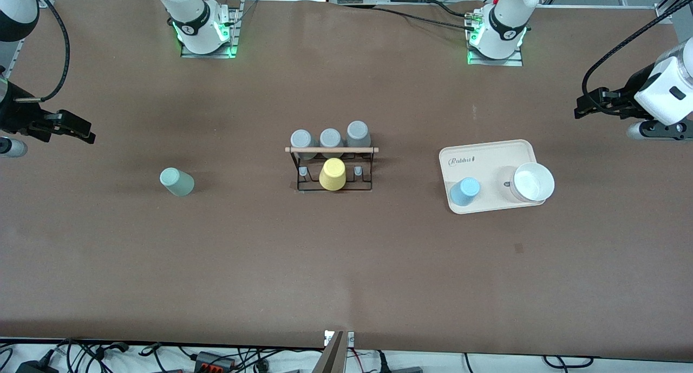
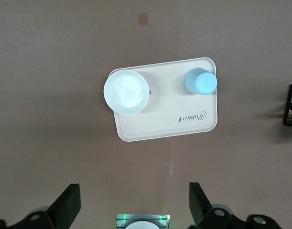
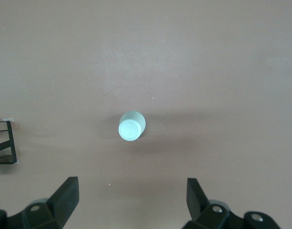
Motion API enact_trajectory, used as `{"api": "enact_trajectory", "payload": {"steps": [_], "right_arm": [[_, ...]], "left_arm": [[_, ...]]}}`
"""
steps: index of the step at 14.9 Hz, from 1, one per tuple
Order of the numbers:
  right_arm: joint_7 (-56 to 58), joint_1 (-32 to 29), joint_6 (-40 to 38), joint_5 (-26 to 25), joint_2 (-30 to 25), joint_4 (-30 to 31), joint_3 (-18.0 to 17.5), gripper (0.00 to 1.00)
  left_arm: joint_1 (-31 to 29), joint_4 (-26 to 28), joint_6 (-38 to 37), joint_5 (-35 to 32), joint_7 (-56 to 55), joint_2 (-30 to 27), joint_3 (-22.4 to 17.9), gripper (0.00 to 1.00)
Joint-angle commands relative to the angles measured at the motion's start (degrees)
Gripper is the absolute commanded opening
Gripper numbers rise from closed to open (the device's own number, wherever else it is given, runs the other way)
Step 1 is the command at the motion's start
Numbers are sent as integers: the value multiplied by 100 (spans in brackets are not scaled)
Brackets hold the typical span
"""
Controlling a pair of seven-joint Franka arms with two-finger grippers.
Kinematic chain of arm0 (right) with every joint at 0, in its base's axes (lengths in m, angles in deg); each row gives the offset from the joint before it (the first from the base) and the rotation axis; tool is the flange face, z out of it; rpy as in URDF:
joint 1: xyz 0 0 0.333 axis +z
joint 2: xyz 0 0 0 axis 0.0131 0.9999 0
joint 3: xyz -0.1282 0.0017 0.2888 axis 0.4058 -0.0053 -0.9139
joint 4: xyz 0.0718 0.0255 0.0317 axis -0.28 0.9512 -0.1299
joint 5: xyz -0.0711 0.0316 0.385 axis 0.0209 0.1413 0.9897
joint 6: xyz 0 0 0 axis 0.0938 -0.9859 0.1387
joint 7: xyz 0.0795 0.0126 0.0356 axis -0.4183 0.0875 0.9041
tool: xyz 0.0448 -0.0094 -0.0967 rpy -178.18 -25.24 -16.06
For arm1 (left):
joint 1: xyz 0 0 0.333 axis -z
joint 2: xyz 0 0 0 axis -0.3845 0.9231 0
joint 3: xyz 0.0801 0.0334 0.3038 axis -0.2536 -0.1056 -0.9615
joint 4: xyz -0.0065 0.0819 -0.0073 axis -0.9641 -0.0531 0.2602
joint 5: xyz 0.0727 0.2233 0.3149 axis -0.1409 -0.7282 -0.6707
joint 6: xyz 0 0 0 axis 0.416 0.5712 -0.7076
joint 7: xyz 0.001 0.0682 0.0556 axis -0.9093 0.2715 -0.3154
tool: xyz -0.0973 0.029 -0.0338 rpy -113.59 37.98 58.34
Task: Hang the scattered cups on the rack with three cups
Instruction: 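Lower the left gripper onto the light blue cup on the tray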
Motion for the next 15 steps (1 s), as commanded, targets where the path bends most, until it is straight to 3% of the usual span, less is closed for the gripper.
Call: {"api": "enact_trajectory", "payload": {"steps": [1, 8, 15], "right_arm": [[104, 12, 8, 36, -87, 95, -5, 100], [104, 39, 61, 36, -61, 95, -5, 100], [86, 39, 52, 89, -43, 77, -5, 100]], "left_arm": [[-47, -123, -105, 164, 106, 62, -1, 100], [5, -211, 70, 523, 18, 334, 8, 100], [461, -211, 1036, 568, -9, 1854, 17, 100]]}}
